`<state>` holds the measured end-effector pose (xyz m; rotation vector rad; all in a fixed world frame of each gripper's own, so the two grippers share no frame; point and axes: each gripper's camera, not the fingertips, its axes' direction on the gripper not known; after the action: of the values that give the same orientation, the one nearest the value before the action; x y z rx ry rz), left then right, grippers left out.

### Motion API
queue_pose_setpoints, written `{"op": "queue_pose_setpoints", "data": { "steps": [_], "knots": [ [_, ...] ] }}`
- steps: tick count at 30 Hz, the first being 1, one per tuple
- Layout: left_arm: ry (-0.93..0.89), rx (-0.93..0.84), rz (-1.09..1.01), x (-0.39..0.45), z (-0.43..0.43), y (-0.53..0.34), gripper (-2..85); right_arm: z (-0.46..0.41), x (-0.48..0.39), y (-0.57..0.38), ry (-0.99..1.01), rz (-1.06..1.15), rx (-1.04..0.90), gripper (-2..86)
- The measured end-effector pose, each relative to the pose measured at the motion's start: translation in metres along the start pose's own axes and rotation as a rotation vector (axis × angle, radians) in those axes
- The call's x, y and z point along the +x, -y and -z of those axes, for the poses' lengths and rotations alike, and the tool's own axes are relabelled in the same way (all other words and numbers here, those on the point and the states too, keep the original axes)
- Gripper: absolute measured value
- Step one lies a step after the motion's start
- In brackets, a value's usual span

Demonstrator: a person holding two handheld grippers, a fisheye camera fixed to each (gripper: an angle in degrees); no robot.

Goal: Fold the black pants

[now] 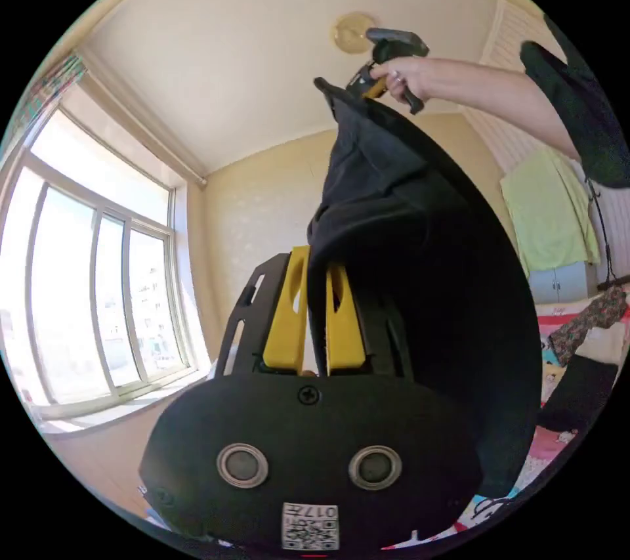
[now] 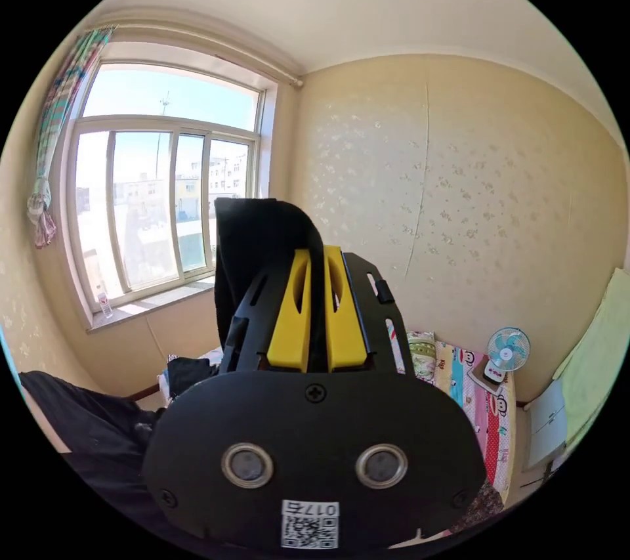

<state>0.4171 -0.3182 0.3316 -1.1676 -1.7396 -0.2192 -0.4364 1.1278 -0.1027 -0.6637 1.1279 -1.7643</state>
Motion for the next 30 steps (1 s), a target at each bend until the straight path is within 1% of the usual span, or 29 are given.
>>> {"op": "queue_pose_setpoints", "data": {
  "steps": [1,3,4,6,7,8,9,10,12,13,16,19,20,21,22,23,24,25,26,27,28,29,30],
  "knots": [
    [-0.028,-0.007,0.051,-0.015,-0.001,0.009,4.5,0.008,0.014,-0.007,-0.004,-0.014,0.003,3.8],
    [-0.204,-0.068,0.284,-0.077,-0.015,0.036,4.4,0.022,0.034,-0.021,0.025,-0.018,0.033,3.7],
    [-0.269,-0.085,0.351,-0.094,-0.022,0.040,4.3,0.035,0.045,-0.033,0.050,-0.020,0.061,3.7],
    [-0.564,-0.133,0.613,-0.152,-0.052,0.041,3.9,0.058,0.063,-0.053,0.090,-0.045,0.114,3.6],
    [-0.628,-0.126,0.661,-0.163,-0.057,0.038,3.8,0.077,0.074,-0.067,0.114,-0.071,0.164,3.6],
    [-0.719,-0.092,0.735,-0.179,-0.063,0.034,3.6,0.087,0.079,-0.074,0.127,-0.083,0.190,3.6],
    [-0.760,-0.041,0.772,-0.189,-0.062,0.034,3.4,0.107,0.090,-0.086,0.162,-0.098,0.235,3.5],
    [-0.768,-0.016,0.774,-0.192,-0.060,0.036,3.3,0.125,0.099,-0.097,0.205,-0.099,0.279,3.5],
    [-0.775,0.066,0.711,-0.196,-0.055,0.054,3.4,0.144,0.113,-0.105,0.248,-0.082,0.328,3.5],
    [-0.774,0.079,0.694,-0.196,-0.056,0.060,3.4,0.153,0.122,-0.105,0.252,-0.070,0.348,3.5],
    [-0.750,0.112,0.630,-0.192,-0.079,0.087,3.9,0.156,0.154,-0.094,0.192,-0.059,0.374,3.5],
    [-0.695,0.108,0.572,-0.183,-0.143,0.098,4.4,0.128,0.206,-0.073,0.119,-0.064,0.326,3.7],
    [-0.691,0.059,0.576,-0.180,-0.185,0.096,4.6,0.116,0.220,-0.067,0.092,-0.076,0.300,3.8],
    [-0.697,-0.018,0.587,-0.175,-0.239,0.090,4.8,0.085,0.254,-0.055,0.039,-0.120,0.239,3.9],
    [-0.700,-0.065,0.594,-0.172,-0.270,0.086,5.0,0.043,0.295,-0.043,-0.013,-0.174,0.156,4.2],
    [-0.693,-0.173,0.609,-0.164,-0.336,0.070,5.6,0.017,0.317,-0.038,-0.037,-0.201,0.105,4.4],
    [-0.646,-0.291,0.608,-0.154,-0.405,0.047,6.7,-0.042,0.365,-0.031,-0.084,-0.261,-0.012,4.9],
    [-0.599,-0.360,0.594,-0.148,-0.440,0.031,8.1,-0.107,0.415,-0.034,-0.131,-0.293,-0.122,5.6],
    [-0.468,-0.527,0.547,-0.138,-0.505,-0.009,11.0,-0.139,0.438,-0.041,-0.157,-0.301,-0.171,5.7],
    [-0.320,-0.735,0.520,-0.132,-0.556,-0.060,11.2,-0.197,0.481,-0.066,-0.208,-0.346,-0.295,5.9],
    [-0.262,-0.842,0.527,-0.132,-0.574,-0.089,11.4,-0.244,0.517,-0.103,-0.228,-0.417,-0.464,5.7],
    [-0.232,-0.979,0.550,-0.132,-0.593,-0.143,10.1,-0.261,0.531,-0.124,-0.241,-0.449,-0.535,5.6],
    [-0.262,-1.037,0.547,-0.129,-0.593,-0.197,9.6,-0.287,0.550,-0.169,-0.248,-0.463,-0.627,5.6]
  ]
}}
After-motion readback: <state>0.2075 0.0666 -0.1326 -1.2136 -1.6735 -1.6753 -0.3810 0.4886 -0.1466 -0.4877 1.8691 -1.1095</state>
